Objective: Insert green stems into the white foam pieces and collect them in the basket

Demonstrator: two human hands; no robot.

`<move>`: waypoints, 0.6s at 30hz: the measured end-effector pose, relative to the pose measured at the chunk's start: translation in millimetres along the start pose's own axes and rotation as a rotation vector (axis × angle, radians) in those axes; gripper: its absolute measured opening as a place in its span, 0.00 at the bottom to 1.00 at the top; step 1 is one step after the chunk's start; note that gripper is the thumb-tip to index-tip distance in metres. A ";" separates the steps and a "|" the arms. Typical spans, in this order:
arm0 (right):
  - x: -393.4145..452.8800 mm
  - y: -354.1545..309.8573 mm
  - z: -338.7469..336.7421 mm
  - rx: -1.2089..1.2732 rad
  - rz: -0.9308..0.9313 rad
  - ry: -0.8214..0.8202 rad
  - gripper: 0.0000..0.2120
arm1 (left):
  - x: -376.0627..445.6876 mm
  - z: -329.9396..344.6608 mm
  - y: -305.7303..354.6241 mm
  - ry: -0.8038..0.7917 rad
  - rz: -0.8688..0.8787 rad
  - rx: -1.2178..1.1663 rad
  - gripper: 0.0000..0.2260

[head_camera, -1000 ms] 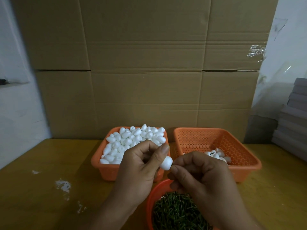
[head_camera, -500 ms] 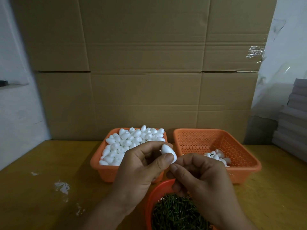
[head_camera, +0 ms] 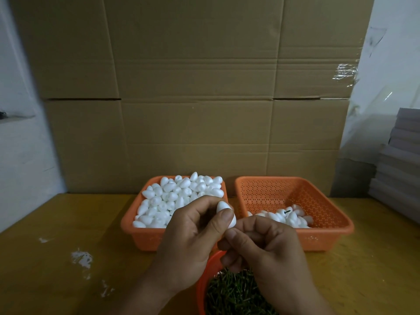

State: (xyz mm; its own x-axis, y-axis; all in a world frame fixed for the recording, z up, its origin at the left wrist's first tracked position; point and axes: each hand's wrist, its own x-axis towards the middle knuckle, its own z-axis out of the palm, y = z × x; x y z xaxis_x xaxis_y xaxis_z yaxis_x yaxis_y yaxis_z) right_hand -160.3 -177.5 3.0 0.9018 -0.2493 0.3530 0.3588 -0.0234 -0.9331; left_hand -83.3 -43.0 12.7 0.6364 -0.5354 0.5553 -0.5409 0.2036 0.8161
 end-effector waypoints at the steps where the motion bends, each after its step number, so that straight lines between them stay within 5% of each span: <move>1: -0.3 1.4 1.2 -0.001 -0.004 0.017 0.07 | -0.3 0.9 -1.1 0.001 -0.003 0.004 0.14; 10: 10.6 2.4 -10.7 -0.082 0.002 0.035 0.05 | -1.5 -1.1 -4.4 0.043 -0.117 -0.003 0.18; 18: 69.5 26.6 -93.1 -0.910 0.093 0.342 0.05 | 0.0 -7.8 -2.8 0.145 -0.166 -0.004 0.07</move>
State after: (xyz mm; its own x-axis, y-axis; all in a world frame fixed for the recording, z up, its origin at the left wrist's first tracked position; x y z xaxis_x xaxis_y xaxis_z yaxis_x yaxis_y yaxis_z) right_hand -110.5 -285.6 -3.6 0.7472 -0.5516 0.3707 -0.1624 -0.6924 -0.7030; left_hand -77.6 -37.1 11.7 0.7889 -0.4385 0.4306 -0.4203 0.1261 0.8986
